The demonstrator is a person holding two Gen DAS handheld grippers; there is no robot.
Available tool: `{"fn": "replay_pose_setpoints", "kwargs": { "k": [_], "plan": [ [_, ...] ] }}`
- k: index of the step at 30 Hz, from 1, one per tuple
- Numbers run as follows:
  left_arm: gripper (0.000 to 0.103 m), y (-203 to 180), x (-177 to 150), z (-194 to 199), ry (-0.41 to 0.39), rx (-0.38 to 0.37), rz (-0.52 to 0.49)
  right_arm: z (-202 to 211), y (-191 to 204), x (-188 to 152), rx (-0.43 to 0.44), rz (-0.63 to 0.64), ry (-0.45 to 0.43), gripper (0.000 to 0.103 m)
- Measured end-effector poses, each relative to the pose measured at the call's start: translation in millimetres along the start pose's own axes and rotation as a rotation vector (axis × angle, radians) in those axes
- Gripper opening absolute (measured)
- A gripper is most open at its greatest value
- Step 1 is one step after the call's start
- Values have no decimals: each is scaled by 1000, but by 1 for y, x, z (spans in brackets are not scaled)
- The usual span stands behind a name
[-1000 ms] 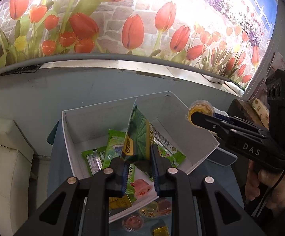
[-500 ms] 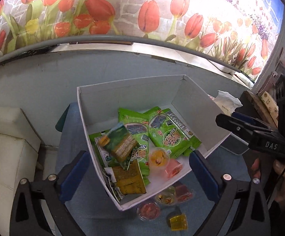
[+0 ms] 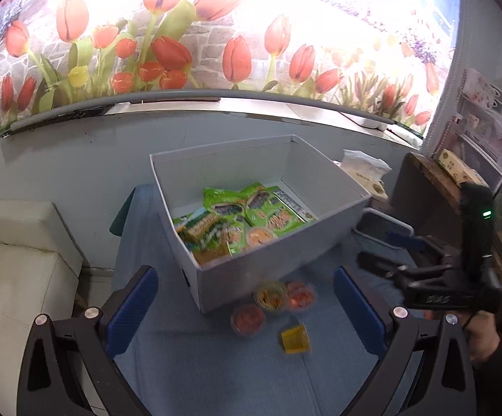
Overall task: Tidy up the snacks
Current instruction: 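Grasp a pink jelly cup with the right tool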
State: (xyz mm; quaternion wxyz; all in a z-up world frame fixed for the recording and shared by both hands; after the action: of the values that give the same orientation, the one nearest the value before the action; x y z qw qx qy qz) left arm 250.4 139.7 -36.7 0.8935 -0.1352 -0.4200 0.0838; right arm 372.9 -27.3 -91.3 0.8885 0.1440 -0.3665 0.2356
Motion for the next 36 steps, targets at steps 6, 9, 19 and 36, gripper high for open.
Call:
{"fn": "replay_pose_setpoints", "kwargs": {
  "k": [6, 9, 19, 36],
  "plan": [
    [103, -24, -63, 29, -12, -62, 34, -33, 24, -44, 39, 71, 64, 103],
    [103, -31, -100, 43, -6, -74, 69, -51, 31, -53, 28, 99, 79, 100],
    [103, -35, -161, 59, 27, -80, 168, -84, 43, -53, 36, 103, 111, 83],
    [103, -34, -158, 58, 18, -92, 171, -87, 58, -55, 88, 218, 121, 50]
  ]
}}
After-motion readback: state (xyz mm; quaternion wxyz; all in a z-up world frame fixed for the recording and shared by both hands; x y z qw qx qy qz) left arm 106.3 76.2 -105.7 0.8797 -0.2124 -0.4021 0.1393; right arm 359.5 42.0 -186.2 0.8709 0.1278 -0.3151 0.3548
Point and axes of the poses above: each gripper's, at about its wrist camera, not at the fingertips, and z roughly against the way its jaws point, y to its left, x to its top, the point moved 2 cm from there along -z, roughly the way its jaws point, and after that the axes turned 13 degrees about -x, right-handed, at the moved point
